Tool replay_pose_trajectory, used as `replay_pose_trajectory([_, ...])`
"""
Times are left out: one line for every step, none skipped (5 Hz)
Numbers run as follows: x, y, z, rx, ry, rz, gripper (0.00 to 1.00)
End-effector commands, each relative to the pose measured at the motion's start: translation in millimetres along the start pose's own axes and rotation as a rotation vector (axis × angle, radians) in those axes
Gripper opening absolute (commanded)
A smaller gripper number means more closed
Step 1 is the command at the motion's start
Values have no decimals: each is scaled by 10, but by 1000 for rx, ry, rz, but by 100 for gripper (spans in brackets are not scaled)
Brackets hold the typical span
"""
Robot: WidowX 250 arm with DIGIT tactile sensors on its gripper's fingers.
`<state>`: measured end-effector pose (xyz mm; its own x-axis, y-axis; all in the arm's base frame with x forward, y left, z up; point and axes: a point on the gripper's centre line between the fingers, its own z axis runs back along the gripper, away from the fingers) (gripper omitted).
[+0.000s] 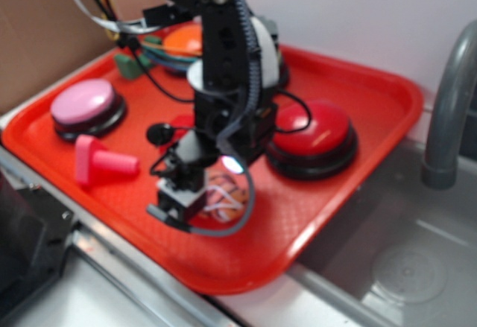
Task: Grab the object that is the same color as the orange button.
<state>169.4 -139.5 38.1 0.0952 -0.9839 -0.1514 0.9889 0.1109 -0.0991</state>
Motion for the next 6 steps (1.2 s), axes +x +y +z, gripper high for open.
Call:
replay_pose_trajectory([-165, -103, -125, -43, 6, 15, 0])
replay_pose_trajectory([-178, -90, -126, -35, 11, 22, 0])
replay_pose_trajectory([-162, -81, -151, -34, 20, 31, 0])
replay_pose_trajectory([-212, -139, 69, -8, 26, 178, 0])
replay_pose_trajectory([-426, -262, 505, 66, -60, 434, 0])
replay_pose_trajectory([-717, -335, 932, 90, -160, 683, 0])
